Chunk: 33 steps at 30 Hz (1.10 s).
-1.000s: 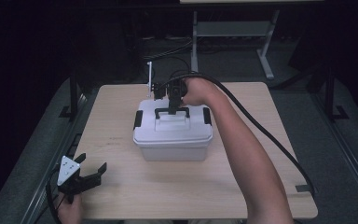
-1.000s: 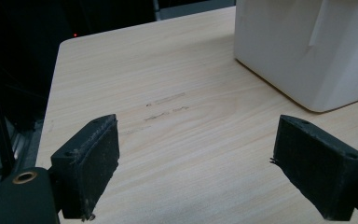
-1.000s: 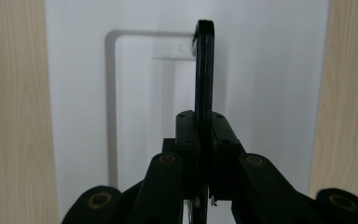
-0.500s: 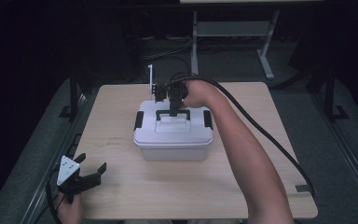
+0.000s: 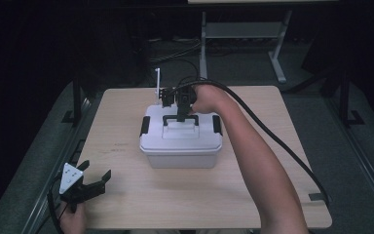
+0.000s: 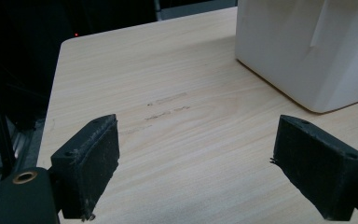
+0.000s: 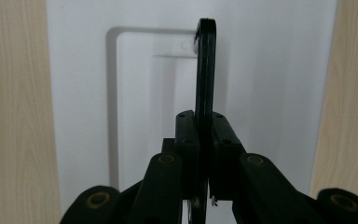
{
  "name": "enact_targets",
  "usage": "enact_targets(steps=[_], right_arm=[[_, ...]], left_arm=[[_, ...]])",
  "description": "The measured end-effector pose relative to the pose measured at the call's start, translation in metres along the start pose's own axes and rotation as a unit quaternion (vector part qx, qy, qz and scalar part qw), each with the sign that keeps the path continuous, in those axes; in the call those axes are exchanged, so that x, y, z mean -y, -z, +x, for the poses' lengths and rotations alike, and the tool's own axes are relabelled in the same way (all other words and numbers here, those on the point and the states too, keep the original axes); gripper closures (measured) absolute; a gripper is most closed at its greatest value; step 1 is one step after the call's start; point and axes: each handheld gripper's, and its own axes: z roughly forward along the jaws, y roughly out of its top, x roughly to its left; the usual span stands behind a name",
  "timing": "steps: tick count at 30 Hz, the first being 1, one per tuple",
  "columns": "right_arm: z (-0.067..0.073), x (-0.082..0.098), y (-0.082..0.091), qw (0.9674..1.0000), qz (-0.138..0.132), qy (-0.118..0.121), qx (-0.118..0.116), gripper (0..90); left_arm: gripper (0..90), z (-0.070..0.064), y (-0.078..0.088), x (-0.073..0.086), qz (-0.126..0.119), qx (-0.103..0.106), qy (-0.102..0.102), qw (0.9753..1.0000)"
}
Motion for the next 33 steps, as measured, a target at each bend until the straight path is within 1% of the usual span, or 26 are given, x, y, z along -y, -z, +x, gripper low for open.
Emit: enact_targets(steps=[5, 14, 18, 23, 27, 33], right_arm=[[0.003, 0.001, 0.000, 1.0000, 0.000, 0.004, 0.000, 81.0], [0.011, 0.009, 0.006, 1.0000, -0.007, -0.001, -0.002, 72.7], [0.014, 0.012, 0.011, 0.9999, -0.013, -0.004, 0.002, 69.4], [0.017, 0.019, 0.017, 0.9999, -0.012, -0.008, 0.006, 67.6], [0.019, 0.028, 0.023, 0.9997, -0.017, -0.014, 0.009, 66.2], [0.023, 0.038, 0.026, 0.9996, -0.016, -0.021, 0.010, 64.4]], left_arm=[[13.8, 0.000, 0.000, 0.000, 0.001, 0.000, -0.002, 1.0000], [13.8, -0.001, 0.001, 0.000, 0.002, 0.000, -0.004, 1.0000], [13.8, -0.002, 0.001, 0.000, 0.003, 0.000, -0.007, 1.0000], [13.8, -0.002, 0.002, 0.000, 0.003, 0.000, -0.007, 1.0000], [13.7, -0.003, 0.002, 0.000, 0.002, 0.001, -0.007, 1.0000], [13.8, -0.003, 0.002, -0.001, 0.003, 0.001, -0.009, 1.0000]])
